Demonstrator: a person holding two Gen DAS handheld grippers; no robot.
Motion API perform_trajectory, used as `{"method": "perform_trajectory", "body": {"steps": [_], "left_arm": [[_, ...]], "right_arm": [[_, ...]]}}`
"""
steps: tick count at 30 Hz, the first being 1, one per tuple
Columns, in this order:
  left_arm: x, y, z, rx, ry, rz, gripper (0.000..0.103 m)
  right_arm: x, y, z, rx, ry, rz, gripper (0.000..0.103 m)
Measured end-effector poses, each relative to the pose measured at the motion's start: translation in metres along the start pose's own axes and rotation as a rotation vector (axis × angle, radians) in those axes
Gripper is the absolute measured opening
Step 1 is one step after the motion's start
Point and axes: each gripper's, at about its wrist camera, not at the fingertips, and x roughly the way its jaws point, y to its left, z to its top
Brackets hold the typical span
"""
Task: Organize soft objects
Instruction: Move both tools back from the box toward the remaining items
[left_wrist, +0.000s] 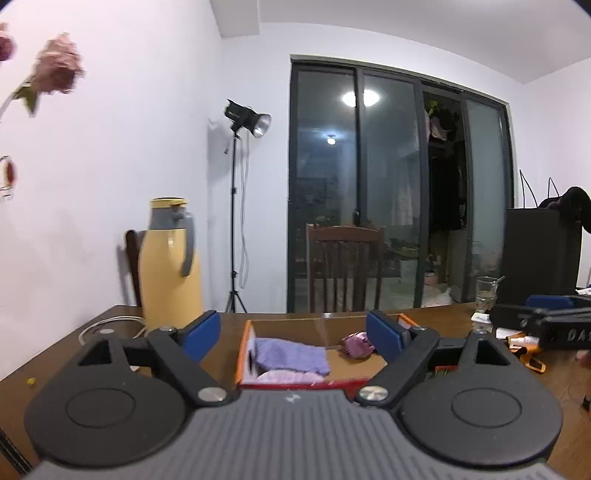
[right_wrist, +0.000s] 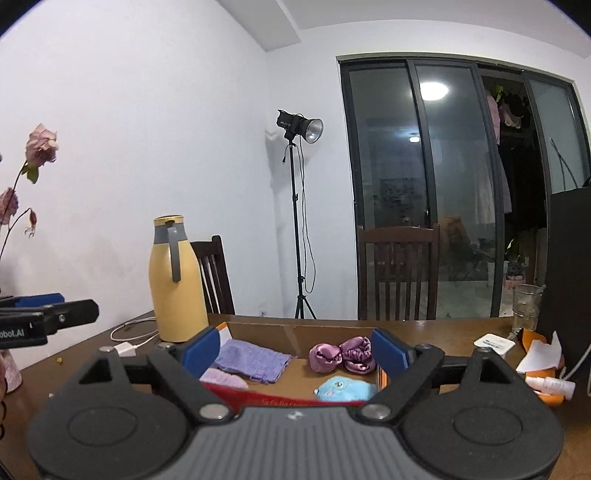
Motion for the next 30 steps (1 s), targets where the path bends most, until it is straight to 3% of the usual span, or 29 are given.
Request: {"method": "perform_trajectory", "body": {"steps": [6,16,22,30], "left_arm": [[-0.064,0.013,-0.056,-0.034,0.02,0.014,0.094],[-0.147,0.009,-0.096,-0.034,0.055,0.047,0.097],[-0.147,0.0,-0.099,-0.023,0.056,0.012,0.097],[-0.134,0.003,-0.098,-0.047,0.089,0.003,0.097]], "right_arm": [[-0.055,0.021,-0.053,-0.078,-0.002,-0.063,0.091],[-0.143,0.064,-0.132,-0.071,0.077,-0.004,0.091],[-0.168,0.068,-0.135,-0.088,0.047,-0.015,0.091],[-0.152,0.063,-0.134,-0.038,0.079,-0.009,0.089]]}}
